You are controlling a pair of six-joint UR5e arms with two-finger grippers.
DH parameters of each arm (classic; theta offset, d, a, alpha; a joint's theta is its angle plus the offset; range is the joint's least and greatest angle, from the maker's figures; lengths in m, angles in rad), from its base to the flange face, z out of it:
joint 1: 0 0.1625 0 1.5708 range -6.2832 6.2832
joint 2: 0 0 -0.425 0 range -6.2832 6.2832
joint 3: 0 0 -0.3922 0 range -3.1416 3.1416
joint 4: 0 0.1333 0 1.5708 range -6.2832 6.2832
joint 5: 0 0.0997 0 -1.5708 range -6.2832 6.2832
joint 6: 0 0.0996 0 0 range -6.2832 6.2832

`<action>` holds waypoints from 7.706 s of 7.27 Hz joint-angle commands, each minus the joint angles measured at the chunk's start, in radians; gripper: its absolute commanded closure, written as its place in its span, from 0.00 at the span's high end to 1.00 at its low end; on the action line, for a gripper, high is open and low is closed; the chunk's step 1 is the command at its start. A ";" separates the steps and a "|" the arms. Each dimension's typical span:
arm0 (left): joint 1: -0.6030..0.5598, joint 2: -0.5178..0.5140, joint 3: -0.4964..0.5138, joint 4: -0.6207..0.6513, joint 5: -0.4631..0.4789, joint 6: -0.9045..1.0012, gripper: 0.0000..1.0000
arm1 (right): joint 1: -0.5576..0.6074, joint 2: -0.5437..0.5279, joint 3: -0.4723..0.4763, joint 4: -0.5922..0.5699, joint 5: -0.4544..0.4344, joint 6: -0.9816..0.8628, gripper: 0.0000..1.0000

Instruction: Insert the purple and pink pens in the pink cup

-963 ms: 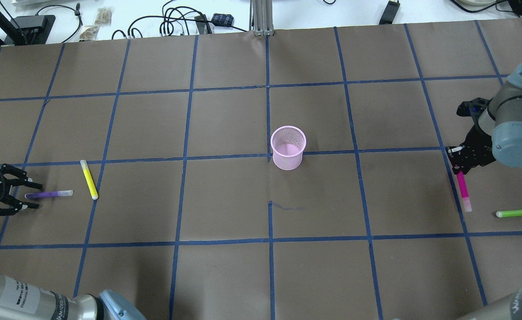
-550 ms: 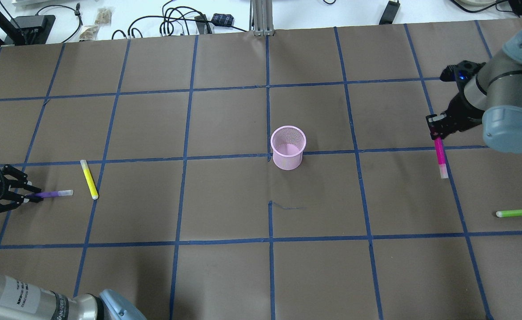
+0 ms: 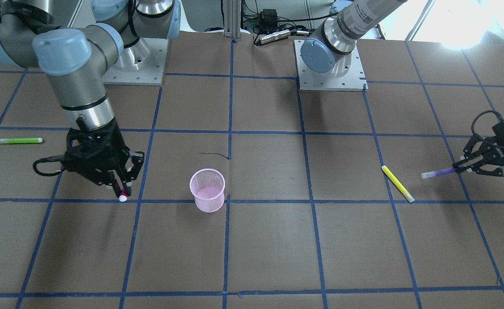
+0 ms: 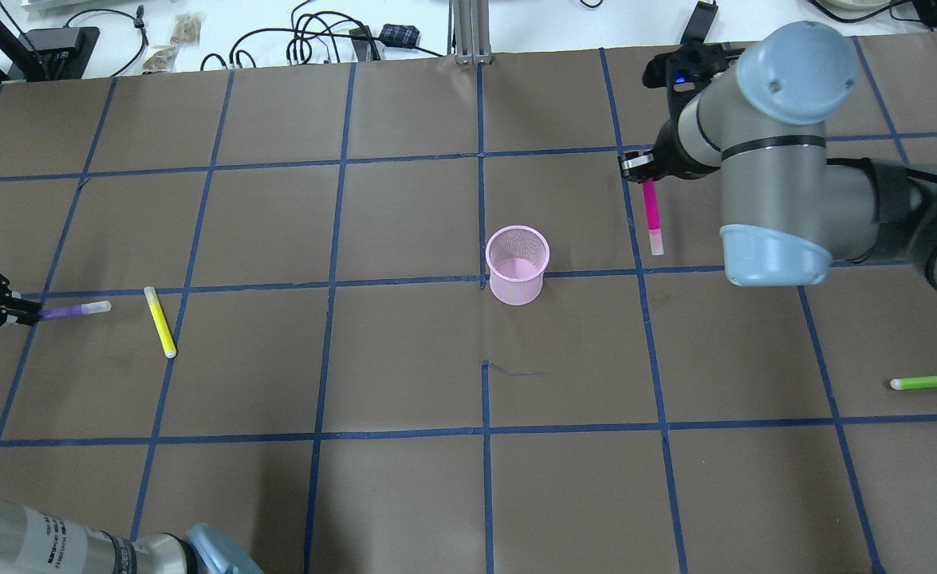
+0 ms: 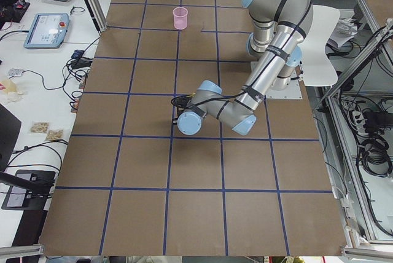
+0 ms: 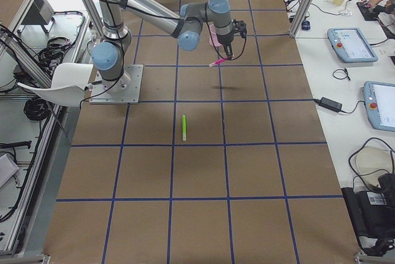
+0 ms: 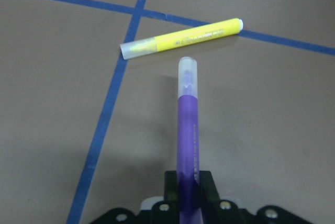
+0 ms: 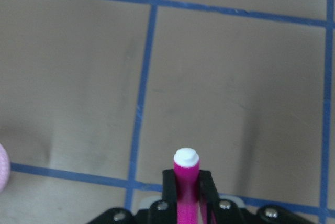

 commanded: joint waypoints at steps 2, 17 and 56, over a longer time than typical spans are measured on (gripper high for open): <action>-0.140 0.139 0.080 -0.129 0.011 -0.213 0.00 | 0.221 0.012 -0.055 -0.065 -0.120 0.233 0.00; -0.627 0.420 0.057 -0.179 0.125 -1.011 0.00 | 0.251 0.181 -0.063 -0.318 -0.150 0.363 1.00; -0.829 0.524 -0.085 0.154 0.437 -1.972 0.99 | -0.050 -0.008 -0.511 1.073 -0.047 0.139 1.00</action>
